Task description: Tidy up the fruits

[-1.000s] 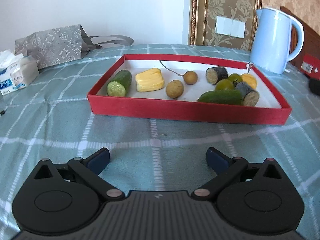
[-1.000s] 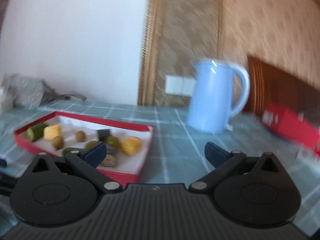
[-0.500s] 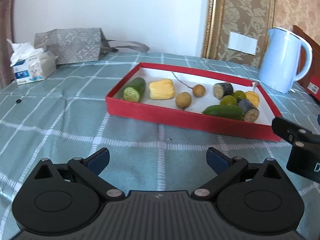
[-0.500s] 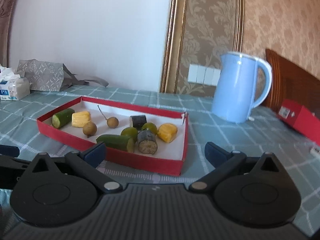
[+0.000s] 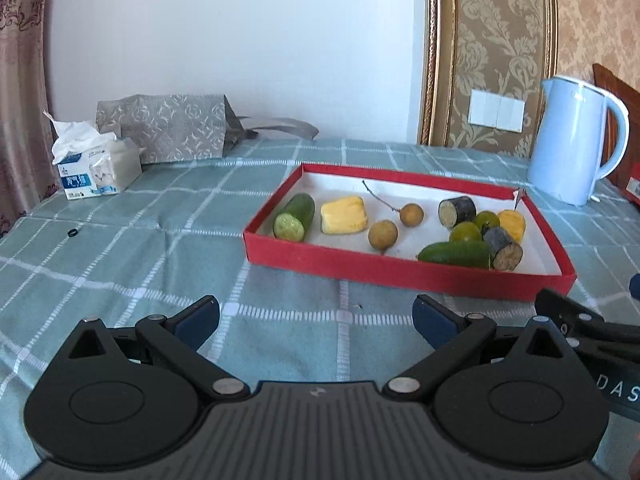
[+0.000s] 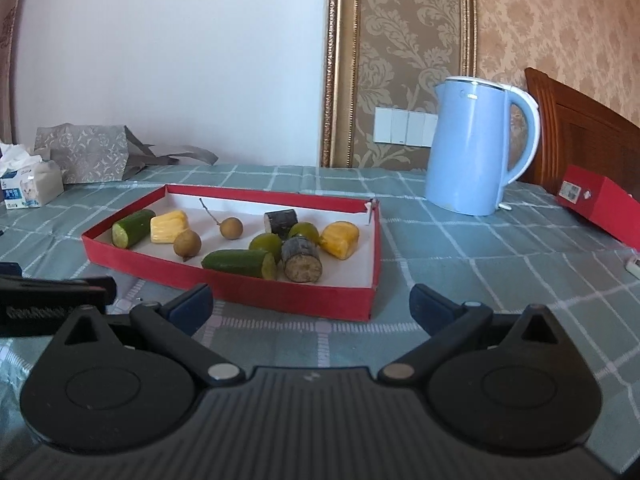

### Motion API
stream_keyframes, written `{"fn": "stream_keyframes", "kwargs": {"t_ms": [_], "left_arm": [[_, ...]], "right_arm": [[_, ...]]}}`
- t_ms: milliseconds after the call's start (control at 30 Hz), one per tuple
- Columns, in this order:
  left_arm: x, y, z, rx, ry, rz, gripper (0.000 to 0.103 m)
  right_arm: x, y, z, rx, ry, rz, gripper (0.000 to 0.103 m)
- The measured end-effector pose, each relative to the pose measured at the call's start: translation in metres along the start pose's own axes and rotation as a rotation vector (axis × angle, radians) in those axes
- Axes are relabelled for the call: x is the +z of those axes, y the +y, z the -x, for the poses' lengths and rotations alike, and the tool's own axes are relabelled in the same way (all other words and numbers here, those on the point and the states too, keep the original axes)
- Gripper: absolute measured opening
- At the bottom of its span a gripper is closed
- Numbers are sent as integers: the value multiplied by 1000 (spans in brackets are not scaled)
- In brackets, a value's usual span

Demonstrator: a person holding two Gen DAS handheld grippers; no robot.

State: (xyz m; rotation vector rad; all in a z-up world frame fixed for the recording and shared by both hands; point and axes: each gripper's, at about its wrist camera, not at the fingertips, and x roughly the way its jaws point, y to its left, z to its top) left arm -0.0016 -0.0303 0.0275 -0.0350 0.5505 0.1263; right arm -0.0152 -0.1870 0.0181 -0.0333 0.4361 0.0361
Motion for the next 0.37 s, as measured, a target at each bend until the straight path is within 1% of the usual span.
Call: {"fn": "stream_keyframes", "kwargs": {"t_ms": [100, 233, 300, 367], "left_arm": [[1, 0, 2, 17, -17, -4, 103], [0, 1, 3, 3, -20, 5, 103], [0, 0, 4, 5, -30, 1, 103], [0, -1, 4, -9, -29, -12, 103]], "right_arm": [[-1, 1, -4, -7, 27, 5, 103], [-2, 0, -7, -11, 39, 4, 103], [-2, 0, -9, -18, 45, 6, 103], [-3, -1, -10, -20, 50, 0, 103]]}}
